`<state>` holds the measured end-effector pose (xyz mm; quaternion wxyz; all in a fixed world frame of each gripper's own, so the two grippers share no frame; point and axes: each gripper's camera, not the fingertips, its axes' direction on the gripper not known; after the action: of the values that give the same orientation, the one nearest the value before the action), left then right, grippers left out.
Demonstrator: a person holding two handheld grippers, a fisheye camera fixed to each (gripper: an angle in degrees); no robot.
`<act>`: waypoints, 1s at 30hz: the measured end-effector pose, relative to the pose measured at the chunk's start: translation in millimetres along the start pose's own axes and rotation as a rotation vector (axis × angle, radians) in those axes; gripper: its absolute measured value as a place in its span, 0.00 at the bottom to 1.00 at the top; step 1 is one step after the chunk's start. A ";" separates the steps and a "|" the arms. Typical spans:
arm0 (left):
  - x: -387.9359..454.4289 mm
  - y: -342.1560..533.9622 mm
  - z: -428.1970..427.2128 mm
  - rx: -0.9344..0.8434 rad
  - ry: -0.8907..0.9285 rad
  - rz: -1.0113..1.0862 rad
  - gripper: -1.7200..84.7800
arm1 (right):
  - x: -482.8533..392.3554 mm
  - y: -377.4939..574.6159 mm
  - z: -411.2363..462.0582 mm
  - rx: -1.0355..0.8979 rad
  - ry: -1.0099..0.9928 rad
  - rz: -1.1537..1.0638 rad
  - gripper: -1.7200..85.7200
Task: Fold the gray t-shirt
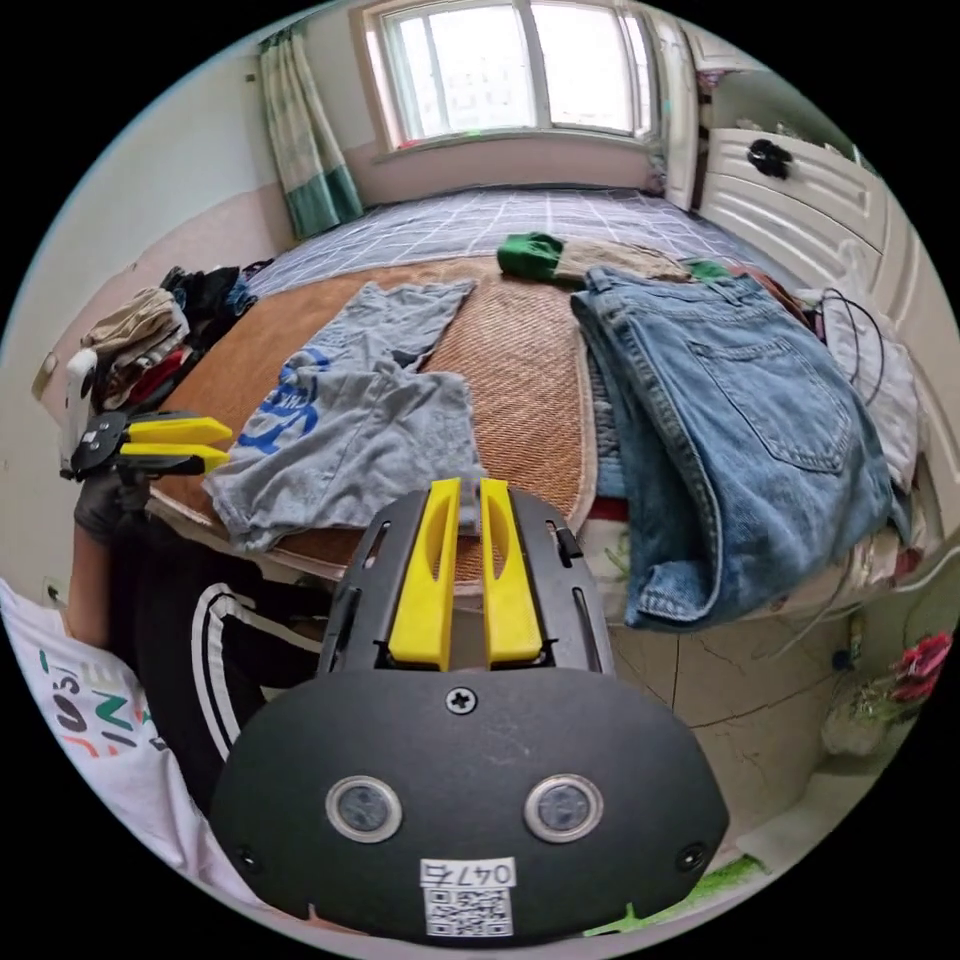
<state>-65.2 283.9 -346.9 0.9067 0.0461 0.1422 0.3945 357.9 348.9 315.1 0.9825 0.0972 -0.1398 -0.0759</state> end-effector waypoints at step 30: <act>62.3 -90.4 62.7 -0.134 0.011 0.157 0.12 | -45.4 -492.8 124.6 -0.226 0.038 -0.333 0.03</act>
<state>57.1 269.2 -318.4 0.8732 -0.0061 0.1165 0.4731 218.6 -142.0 316.1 0.9635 0.0094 -0.0938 -0.2507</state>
